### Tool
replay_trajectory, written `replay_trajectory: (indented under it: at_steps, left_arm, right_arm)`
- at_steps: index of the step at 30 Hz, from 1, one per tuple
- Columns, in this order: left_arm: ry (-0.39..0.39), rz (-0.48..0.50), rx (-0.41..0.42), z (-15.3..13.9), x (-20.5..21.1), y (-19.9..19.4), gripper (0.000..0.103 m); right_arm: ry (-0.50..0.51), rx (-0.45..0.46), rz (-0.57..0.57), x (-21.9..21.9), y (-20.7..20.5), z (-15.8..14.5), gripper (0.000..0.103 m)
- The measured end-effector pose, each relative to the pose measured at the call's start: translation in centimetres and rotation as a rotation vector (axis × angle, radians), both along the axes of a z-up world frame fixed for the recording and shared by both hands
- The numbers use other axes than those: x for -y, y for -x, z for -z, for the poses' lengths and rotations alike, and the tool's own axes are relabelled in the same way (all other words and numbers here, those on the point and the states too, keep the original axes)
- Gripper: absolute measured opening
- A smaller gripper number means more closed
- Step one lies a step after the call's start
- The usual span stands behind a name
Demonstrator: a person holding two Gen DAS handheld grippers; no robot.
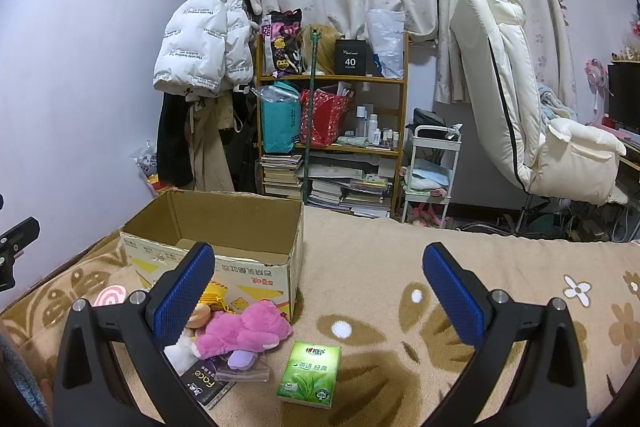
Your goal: Organize soft objects
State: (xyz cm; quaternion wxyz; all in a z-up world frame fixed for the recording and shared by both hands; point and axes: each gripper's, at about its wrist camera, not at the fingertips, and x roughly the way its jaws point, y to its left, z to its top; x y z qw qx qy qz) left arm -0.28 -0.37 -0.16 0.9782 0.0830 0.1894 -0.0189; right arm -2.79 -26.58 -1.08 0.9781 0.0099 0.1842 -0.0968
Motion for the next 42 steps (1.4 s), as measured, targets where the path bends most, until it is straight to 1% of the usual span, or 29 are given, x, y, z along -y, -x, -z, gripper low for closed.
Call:
replay_trajectory:
  at_steps: [6, 7, 42]
  left_arm:
    - [-0.003, 0.0, -0.001, 0.1, 0.0, 0.4, 0.103]
    - [-0.007, 0.003, -0.004, 1.0, 0.1, -0.2, 0.103]
    - [-0.016, 0.005, -0.015, 1.1, 0.0, -0.8, 0.103]
  right_arm:
    - [0.001, 0.001, 0.003, 0.1, 0.0, 0.0, 0.103]
    - [0.0, 0.001, 0.002, 0.1, 0.0, 0.0, 0.103]
    - [0.0, -0.005, 0.002, 0.1, -0.1, 0.3, 0.103]
